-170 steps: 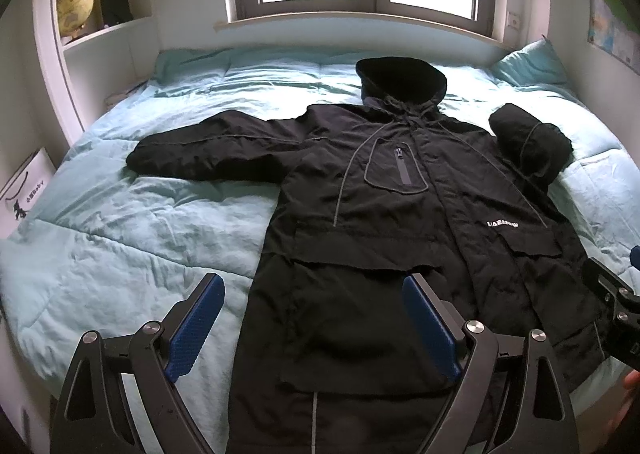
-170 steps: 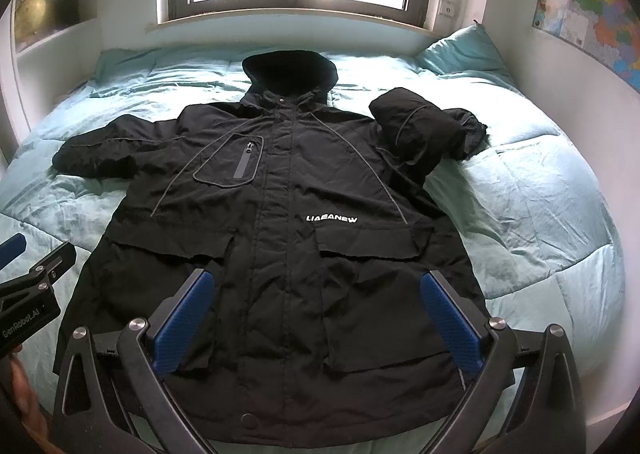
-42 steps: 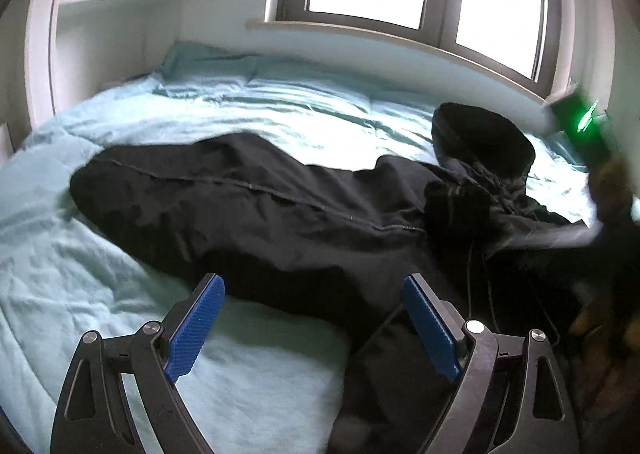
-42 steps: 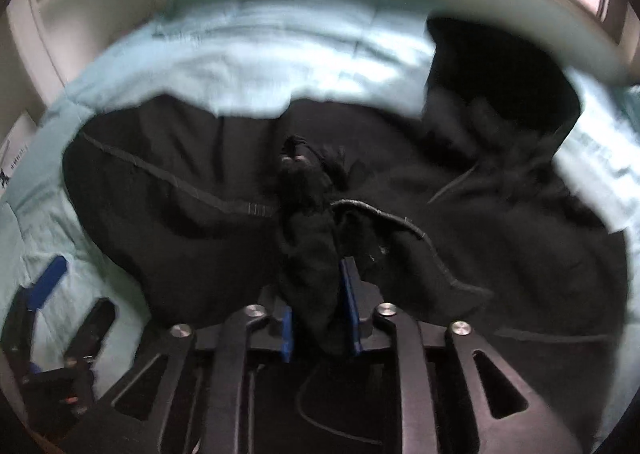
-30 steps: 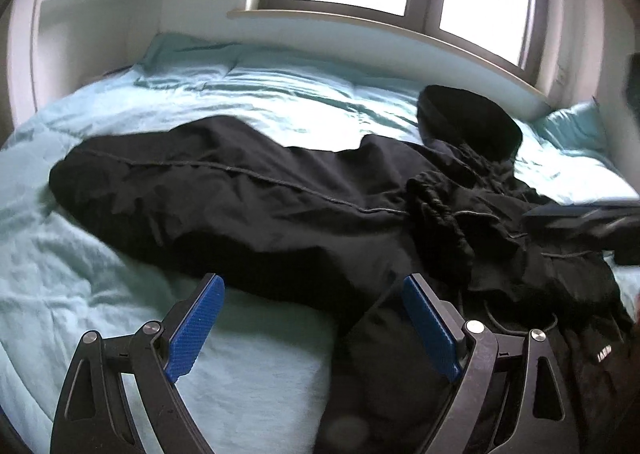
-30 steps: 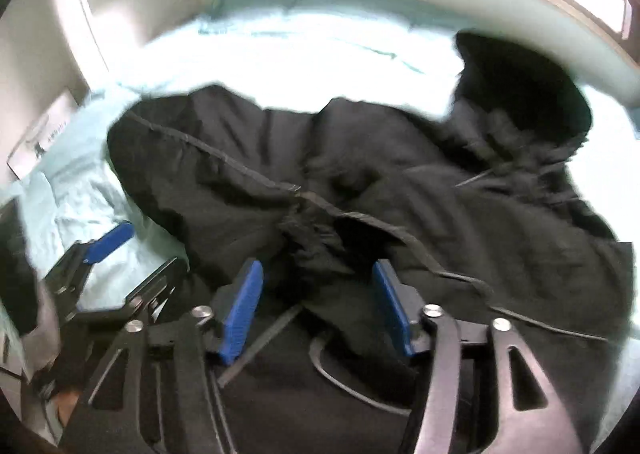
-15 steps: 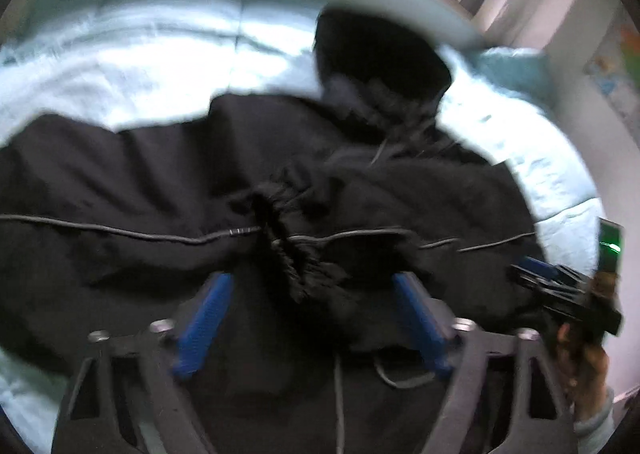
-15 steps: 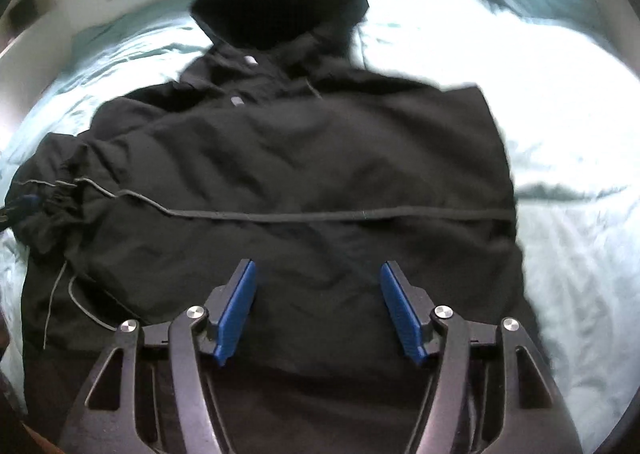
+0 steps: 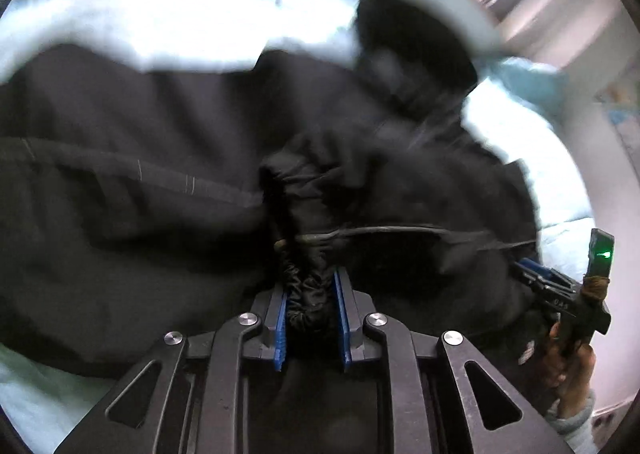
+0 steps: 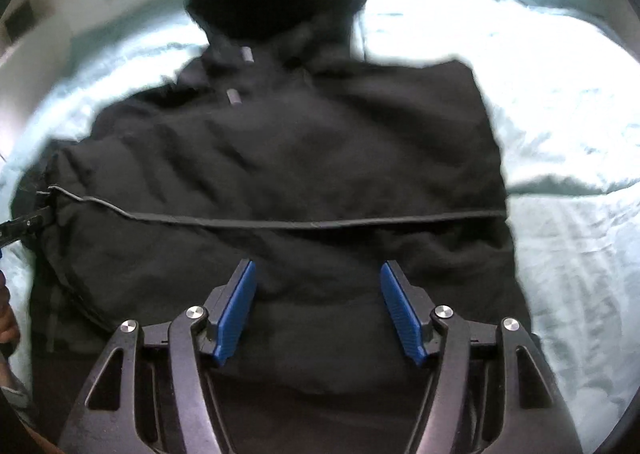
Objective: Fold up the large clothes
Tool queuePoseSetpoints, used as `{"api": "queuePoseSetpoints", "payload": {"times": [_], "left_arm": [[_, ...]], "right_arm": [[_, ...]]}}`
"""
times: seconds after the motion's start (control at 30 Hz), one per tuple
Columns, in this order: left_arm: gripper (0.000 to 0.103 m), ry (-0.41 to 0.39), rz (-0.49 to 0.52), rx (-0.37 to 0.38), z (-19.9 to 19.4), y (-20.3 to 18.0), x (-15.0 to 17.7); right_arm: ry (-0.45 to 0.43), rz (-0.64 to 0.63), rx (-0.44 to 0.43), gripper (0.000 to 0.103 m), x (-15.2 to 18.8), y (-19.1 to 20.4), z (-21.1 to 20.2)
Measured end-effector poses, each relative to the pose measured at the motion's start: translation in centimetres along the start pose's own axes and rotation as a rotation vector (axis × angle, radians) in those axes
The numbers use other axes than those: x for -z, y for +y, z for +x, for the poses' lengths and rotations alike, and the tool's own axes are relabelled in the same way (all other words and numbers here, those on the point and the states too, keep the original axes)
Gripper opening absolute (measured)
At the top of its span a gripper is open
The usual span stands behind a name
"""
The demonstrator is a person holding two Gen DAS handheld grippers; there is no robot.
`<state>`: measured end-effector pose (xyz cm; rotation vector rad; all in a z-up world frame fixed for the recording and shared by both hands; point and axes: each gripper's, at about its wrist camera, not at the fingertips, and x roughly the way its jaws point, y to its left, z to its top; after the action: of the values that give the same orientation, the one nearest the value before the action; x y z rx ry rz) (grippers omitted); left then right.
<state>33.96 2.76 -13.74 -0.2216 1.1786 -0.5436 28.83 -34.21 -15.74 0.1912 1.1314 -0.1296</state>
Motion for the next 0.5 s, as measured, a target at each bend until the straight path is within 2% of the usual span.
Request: {"api": "queuePoseSetpoints", "payload": {"times": [0.07,0.17,0.2,0.27,0.3,0.37,0.4,0.43,0.5], "left_arm": [[0.022,-0.019,0.006,0.01,-0.1,0.3,0.6],[0.027,-0.048,0.049,-0.038,-2.4,-0.8,1.1],[0.032,-0.078,0.074,-0.073,-3.3,-1.7,1.2],[0.033,-0.179,0.141,-0.168,-6.3,-4.1,1.7],[0.035,-0.212,0.163,-0.186,-7.3,-4.5,1.7],[0.051,-0.275,0.23,-0.147,-9.0,-7.3,1.7],[0.067,-0.282,0.243,-0.119,-8.9,-8.1,1.3],[0.07,-0.27,0.264,-0.078,-8.2,-9.4,1.1],[0.07,-0.217,0.283,-0.07,-5.6,-10.8,0.7]], "right_arm": [[-0.006,0.006,0.006,0.068,0.3,0.0,0.8],[0.007,0.005,0.01,0.069,0.2,0.0,0.4],[0.013,0.013,0.01,0.069,0.1,-0.1,0.0],[0.004,0.045,-0.003,0.07,0.2,-0.1,-1.3],[-0.012,0.056,-0.027,0.07,0.4,0.1,-2.1],[-0.054,0.07,-0.084,0.07,0.8,0.9,-3.8],[-0.064,0.07,-0.089,0.071,1.0,1.3,-4.1],[-0.074,0.07,-0.096,0.071,1.1,1.9,-4.2],[-0.075,0.06,-0.097,0.071,1.4,3.1,-3.6]]}}
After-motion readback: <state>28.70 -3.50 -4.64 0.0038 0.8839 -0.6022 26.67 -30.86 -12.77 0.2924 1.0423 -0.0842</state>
